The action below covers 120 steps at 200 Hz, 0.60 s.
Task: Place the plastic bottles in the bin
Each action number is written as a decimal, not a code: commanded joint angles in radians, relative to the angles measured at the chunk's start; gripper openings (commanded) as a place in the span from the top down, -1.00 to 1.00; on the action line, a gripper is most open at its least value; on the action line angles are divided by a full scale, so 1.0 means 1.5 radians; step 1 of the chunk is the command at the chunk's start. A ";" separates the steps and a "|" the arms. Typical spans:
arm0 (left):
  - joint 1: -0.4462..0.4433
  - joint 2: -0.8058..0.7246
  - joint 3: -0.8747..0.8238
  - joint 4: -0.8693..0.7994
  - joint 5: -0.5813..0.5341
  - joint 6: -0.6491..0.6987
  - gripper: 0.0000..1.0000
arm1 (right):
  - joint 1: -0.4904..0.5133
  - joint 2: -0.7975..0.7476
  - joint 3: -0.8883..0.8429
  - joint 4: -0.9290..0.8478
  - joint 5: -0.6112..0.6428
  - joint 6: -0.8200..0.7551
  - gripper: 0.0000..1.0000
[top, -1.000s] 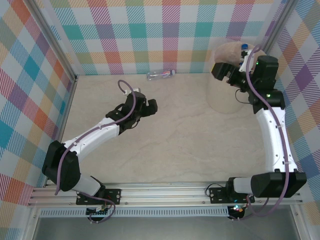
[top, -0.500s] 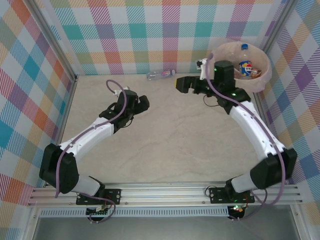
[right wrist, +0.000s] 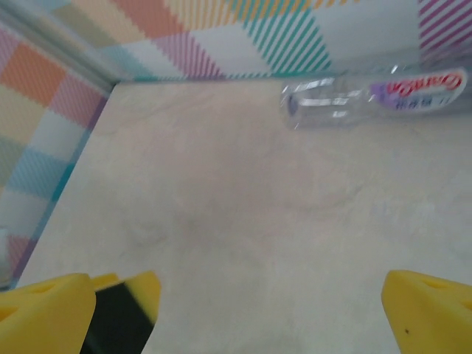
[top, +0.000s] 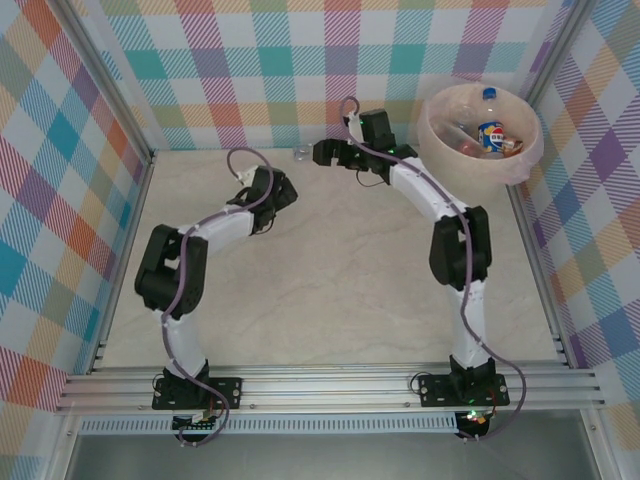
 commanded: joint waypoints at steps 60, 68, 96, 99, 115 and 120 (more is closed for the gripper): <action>0.082 0.254 0.309 0.070 0.223 0.013 -0.99 | -0.044 0.314 0.386 -0.035 0.098 0.106 -0.99; 0.090 0.282 0.339 0.078 0.242 0.011 -1.00 | -0.050 0.325 0.387 -0.012 0.091 0.120 -0.99; 0.108 0.379 0.467 0.078 0.317 0.026 -1.00 | -0.063 0.356 0.394 0.057 0.082 0.132 -0.99; 0.110 0.390 0.484 0.075 0.323 0.028 -1.00 | -0.065 0.361 0.397 0.060 0.083 0.134 -0.99; 0.112 0.443 0.567 0.056 0.351 0.038 -0.99 | -0.071 0.387 0.418 0.077 0.085 0.152 -0.99; 0.112 0.461 0.595 0.049 0.357 0.040 -1.00 | -0.074 0.396 0.425 0.083 0.086 0.163 -0.99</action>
